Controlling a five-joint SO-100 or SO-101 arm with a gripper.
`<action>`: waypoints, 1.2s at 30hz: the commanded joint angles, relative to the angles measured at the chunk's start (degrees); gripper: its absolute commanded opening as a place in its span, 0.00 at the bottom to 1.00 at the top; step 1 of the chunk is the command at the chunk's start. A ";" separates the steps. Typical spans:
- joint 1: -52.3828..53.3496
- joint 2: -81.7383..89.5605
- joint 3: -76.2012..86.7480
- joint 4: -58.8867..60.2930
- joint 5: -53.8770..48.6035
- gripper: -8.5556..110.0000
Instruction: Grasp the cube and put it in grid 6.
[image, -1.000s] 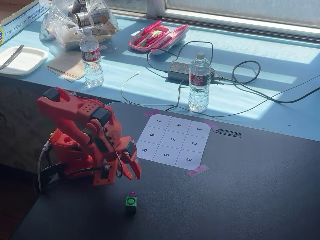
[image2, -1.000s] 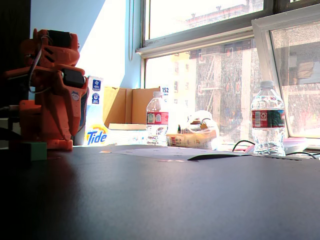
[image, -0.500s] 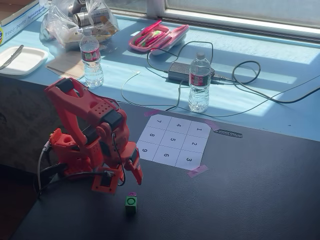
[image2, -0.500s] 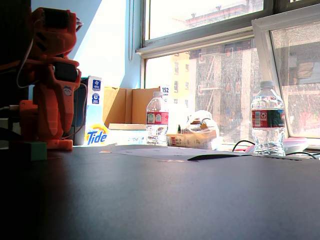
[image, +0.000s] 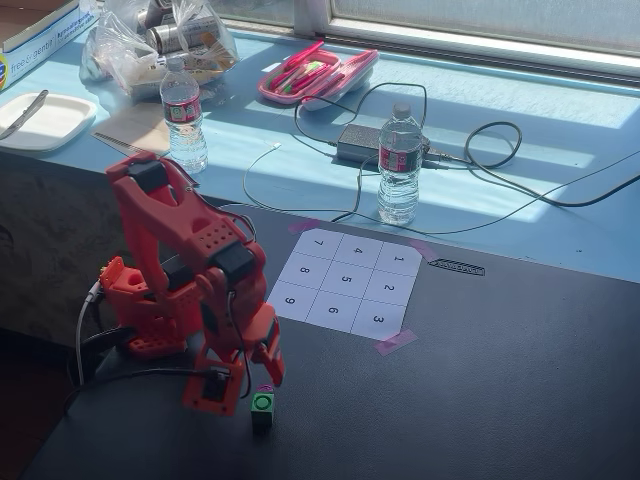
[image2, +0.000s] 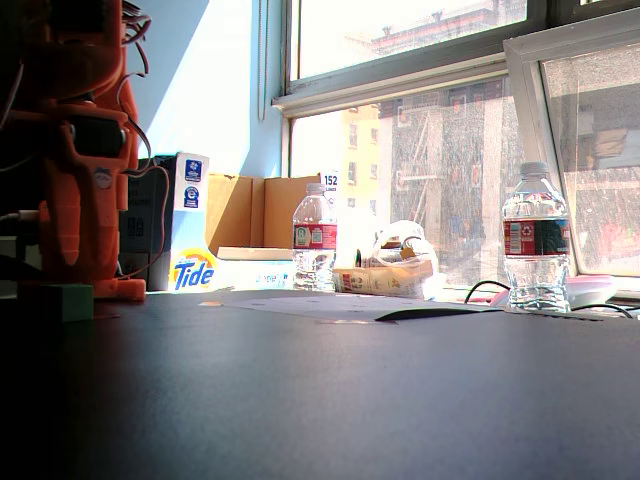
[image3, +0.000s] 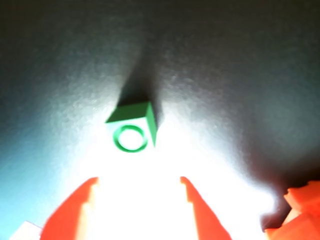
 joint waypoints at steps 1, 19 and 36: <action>1.67 -1.49 -3.60 0.00 -1.85 0.29; 4.66 -10.02 -5.36 -4.13 -4.39 0.33; 5.19 -16.26 -5.98 -8.35 -3.96 0.27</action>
